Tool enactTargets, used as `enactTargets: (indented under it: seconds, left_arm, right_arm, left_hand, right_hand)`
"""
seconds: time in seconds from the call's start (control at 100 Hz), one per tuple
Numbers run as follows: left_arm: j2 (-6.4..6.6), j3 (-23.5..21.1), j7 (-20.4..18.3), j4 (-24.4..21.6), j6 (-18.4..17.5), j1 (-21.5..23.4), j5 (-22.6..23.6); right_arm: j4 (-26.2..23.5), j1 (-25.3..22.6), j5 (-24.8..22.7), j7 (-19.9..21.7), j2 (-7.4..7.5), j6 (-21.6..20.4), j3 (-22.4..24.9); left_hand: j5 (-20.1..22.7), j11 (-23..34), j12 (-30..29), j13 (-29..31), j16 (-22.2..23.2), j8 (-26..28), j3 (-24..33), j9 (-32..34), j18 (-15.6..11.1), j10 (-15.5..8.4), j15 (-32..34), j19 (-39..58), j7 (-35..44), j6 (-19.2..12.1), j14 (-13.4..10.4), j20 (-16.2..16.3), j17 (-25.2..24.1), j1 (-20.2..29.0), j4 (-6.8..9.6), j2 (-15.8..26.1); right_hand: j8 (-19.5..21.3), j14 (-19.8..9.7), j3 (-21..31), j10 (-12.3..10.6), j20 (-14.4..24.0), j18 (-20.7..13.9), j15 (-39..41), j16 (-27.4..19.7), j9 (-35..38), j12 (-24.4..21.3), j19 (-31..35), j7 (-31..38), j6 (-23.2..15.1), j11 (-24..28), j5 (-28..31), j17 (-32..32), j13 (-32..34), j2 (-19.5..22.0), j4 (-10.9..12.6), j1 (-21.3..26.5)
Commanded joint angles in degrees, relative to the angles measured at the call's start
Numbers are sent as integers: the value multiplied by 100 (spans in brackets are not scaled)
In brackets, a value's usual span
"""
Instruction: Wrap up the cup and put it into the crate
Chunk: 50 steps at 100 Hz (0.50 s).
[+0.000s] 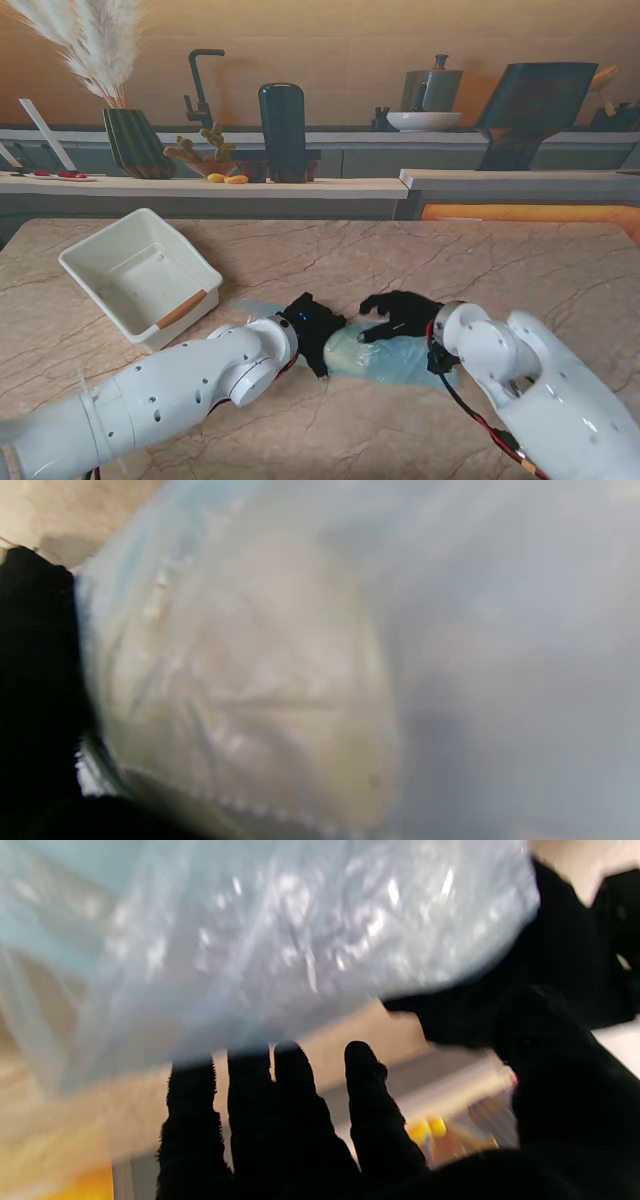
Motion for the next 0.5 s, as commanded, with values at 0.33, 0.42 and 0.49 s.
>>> enactTargets:
  seconds: [0.33,0.42,0.49]
  left_arm:
    - [121,-275,142,363,-144,561,107]
    - [134,-601,308,210,-179,792,245]
    - [159,-852,412,45,-232,960,412]
  right_arm:
    - [-1119,-1445,-123,-1680,-354,-822,908]
    - [-1209,-1625,-268,-2041,-407,-916,975]
    - [-1250,-1723,-383,-2248,-437,-977,1016]
  left_hand:
    - [717,13,1147,291,1402,362,2249,1064,-30,-238,1174,1506,1460,-1046,85,1162,717,2536,-206,1335]
    - [706,92,1223,357,1562,417,2296,1024,-68,-198,1280,1561,1538,-1067,107,1280,839,2558,-204,1313]
    - [710,104,1236,359,1640,440,2296,993,-103,-223,1285,1549,1562,-1161,88,1348,862,2569,-193,1315]
  right_hand:
    - [92,89,-124,82,274,145,177,62,248,-59,-55,106,-223,72,316,241,273,78,189,131]
    - [114,93,-124,86,296,152,193,65,310,-50,-48,159,-295,93,408,272,308,64,195,147]
    - [126,92,-119,81,307,165,202,67,359,-48,-45,198,-323,98,473,294,335,47,201,162]
